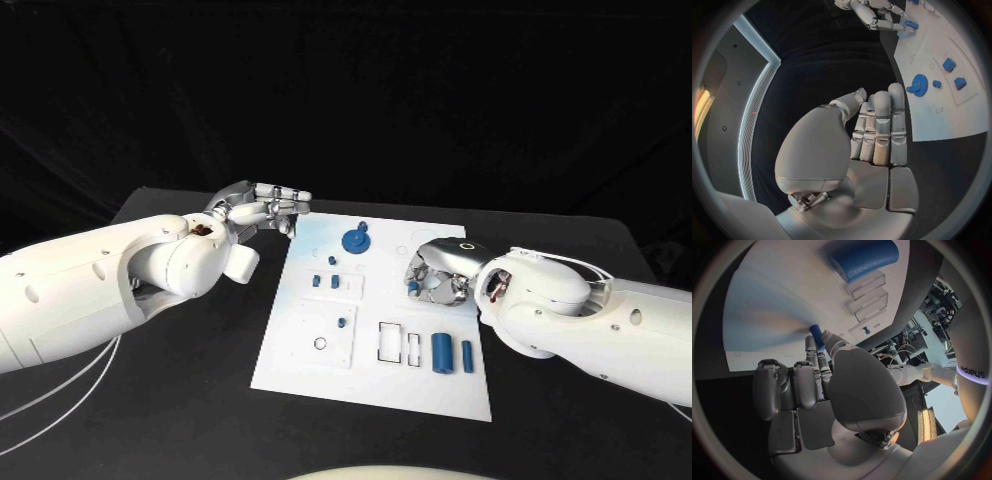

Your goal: Assemble the parts on the task board

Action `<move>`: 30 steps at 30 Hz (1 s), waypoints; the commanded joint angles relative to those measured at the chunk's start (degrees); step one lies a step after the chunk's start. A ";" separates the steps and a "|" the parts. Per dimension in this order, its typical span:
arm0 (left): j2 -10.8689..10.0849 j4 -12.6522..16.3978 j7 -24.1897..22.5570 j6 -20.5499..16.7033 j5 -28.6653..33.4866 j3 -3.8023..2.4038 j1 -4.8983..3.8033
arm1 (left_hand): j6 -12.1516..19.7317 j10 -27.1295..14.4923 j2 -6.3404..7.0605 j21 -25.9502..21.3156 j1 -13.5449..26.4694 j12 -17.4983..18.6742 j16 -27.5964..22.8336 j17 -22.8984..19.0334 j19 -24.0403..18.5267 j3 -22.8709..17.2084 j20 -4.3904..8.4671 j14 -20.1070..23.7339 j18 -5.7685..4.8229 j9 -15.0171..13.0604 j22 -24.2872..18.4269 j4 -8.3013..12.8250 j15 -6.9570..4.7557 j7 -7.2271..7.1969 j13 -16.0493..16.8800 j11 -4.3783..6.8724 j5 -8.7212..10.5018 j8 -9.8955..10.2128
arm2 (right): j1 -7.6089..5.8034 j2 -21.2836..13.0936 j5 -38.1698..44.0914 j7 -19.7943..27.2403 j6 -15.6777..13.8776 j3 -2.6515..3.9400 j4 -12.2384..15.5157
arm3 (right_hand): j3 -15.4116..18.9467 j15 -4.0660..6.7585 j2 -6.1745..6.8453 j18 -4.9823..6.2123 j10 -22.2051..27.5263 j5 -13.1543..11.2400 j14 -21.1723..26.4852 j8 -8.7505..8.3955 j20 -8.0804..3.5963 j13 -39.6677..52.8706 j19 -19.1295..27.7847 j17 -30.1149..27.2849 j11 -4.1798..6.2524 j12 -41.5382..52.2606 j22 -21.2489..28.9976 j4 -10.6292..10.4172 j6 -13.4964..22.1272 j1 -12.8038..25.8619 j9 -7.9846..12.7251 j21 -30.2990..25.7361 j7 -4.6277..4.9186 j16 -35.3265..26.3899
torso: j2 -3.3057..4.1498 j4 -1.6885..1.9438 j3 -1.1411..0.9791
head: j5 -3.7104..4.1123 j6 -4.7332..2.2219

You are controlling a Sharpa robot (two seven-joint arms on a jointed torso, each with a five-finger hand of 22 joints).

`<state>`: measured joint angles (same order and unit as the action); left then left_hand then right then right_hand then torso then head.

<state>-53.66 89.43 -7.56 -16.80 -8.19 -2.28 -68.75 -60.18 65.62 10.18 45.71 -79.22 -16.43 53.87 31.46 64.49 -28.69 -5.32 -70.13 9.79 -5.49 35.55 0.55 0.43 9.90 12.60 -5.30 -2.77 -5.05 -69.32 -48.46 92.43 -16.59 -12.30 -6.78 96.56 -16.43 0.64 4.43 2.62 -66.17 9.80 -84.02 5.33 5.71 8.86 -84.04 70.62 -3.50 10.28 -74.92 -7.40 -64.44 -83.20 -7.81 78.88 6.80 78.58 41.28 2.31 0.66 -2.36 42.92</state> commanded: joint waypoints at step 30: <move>0.94 -0.80 -0.42 1.11 1.06 0.09 -0.02 | 0.36 -0.49 -0.79 -0.42 -0.17 -0.49 -0.26 -0.10 0.41 -0.02 -0.07 0.29 0.78 0.10 -0.14 0.37 0.03 -0.04 0.08 0.17 -0.18 0.15 | -1.31 0.15 -2.82 2.96 -10.32 1.07 10.55 | -4.62 0.70 0.58 -0.63 -3.09 2.12 -2.35 1.02 -0.99 0.05 -2.04 0.24 0.45 -0.55 -12.22 3.30 -2.26 -1.66 -1.39 1.54 0.00 0.44 | -0.14 0.16 0.11 | -1.32 0.25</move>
<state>-52.91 88.60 -7.52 -16.72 -7.70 -2.17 -68.72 -60.18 65.41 9.88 45.47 -79.53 -16.66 53.87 31.42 64.49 -28.69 -5.32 -70.13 9.79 -5.45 35.50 0.55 0.43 9.90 12.63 -5.09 -2.77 -5.05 -70.97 -48.78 91.01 -15.19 -21.55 -5.64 106.69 -20.81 1.05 4.71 2.61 -67.99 11.67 -84.02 6.37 5.29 8.90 -84.01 70.86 -3.80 9.99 -74.90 -4.10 -66.44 -84.63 -8.38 80.38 6.47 78.78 41.14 2.55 0.77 -3.38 43.04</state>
